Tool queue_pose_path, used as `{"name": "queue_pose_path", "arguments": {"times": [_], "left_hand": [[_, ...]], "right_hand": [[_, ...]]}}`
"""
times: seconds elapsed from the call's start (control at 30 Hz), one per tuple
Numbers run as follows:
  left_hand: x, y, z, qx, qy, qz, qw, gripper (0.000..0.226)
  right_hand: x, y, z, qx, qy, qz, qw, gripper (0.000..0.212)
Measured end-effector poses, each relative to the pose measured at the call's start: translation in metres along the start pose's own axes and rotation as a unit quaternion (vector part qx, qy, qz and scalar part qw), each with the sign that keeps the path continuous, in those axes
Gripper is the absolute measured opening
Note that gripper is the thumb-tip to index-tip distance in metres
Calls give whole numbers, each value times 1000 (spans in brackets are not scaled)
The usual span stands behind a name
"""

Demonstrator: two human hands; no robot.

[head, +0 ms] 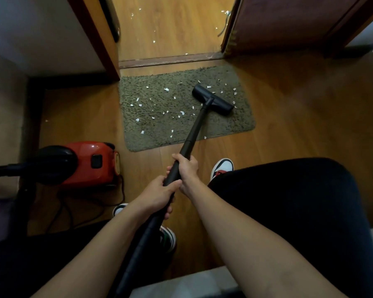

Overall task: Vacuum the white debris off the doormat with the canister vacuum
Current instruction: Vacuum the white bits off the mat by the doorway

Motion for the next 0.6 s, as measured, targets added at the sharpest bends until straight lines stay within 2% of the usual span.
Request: {"name": "queue_pose_path", "arguments": {"times": [0.27,0.6], "left_hand": [[36,-22,29,-11,5,7,1000,24],[30,-13,16,-20,30,-32,999,24]], "right_hand": [[-36,16,31,8,1,6,1000,25],[-29,7,19,13,-7,-7,1000,42]]}}
Point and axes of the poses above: each hand's wrist, its own z-axis away from the middle knuckle, its own y-axis out of the palm, x = y × z, the point moved 2 cm from there along -z, towards the middle knuckle, and after that the axes turned 14 degrees about z, right-handed, at the moved point
